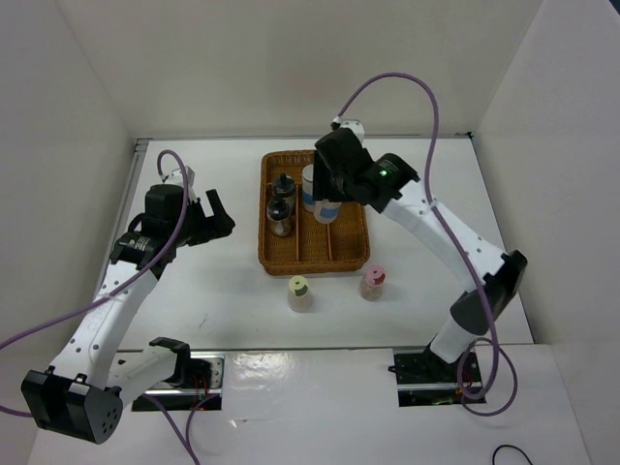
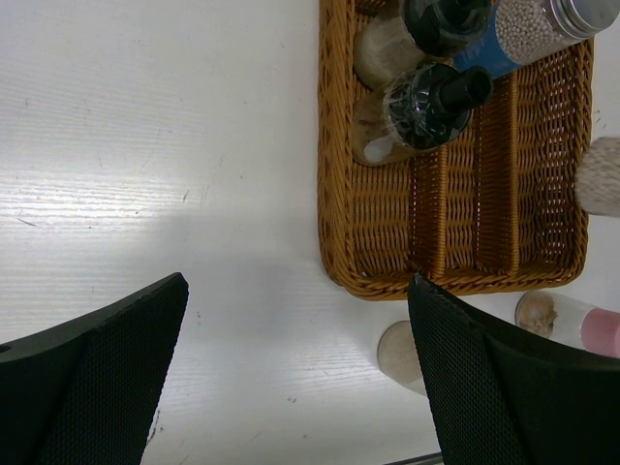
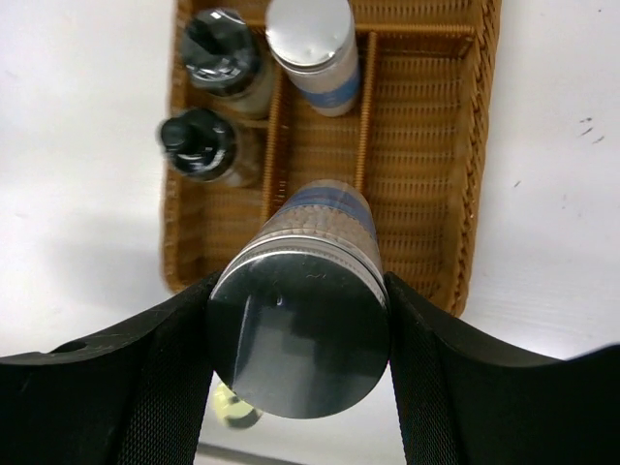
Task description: Organize the condiment bottles
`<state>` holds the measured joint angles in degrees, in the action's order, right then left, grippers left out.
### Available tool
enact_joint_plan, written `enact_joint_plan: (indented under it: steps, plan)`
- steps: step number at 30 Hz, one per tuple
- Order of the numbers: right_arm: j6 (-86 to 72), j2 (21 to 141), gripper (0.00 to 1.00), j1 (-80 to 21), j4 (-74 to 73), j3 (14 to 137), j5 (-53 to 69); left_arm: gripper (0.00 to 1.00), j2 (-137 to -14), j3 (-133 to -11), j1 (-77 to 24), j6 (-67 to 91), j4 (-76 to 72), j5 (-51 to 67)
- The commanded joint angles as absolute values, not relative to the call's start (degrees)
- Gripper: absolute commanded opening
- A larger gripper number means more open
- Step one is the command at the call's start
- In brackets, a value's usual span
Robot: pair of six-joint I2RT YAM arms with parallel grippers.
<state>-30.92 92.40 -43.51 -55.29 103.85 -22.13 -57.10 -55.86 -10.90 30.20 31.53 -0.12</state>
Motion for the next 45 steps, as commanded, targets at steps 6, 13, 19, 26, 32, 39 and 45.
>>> enact_joint_plan:
  steps: [6,13,19,26,32,39,45]
  plan:
    - [-24.4,103.6,0.39,-42.5,-48.9,112.8,-22.8,1.0,-56.5,-55.5,-10.5,30.1,29.4,1.0]
    - [-22.3,109.3,0.35,-41.4,-45.1,113.4,-23.4,1.0,-56.5,-55.5,-10.5,30.1,29.4,1.1]
    - [-22.9,111.5,0.36,-40.9,-41.9,112.4,-23.4,1.0,-56.5,-55.0,-10.5,30.1,28.8,1.1]
    - [-23.4,115.0,0.38,-40.3,-40.6,109.6,-23.4,1.0,-56.5,-55.0,-10.5,30.1,28.8,1.1]
    - [-24.5,115.6,0.38,-40.3,-38.2,105.8,-22.9,1.0,-56.5,-55.0,-10.5,30.1,28.3,1.1]
    - [-24.5,116.7,0.7,-40.3,-38.2,105.2,-22.3,1.0,-57.0,-55.0,-10.5,30.1,28.3,1.1]
    - [-27.5,115.1,0.99,-40.3,-42.4,106.4,-23.5,1.0,-56.5,-55.0,-10.5,30.1,28.3,1.1]
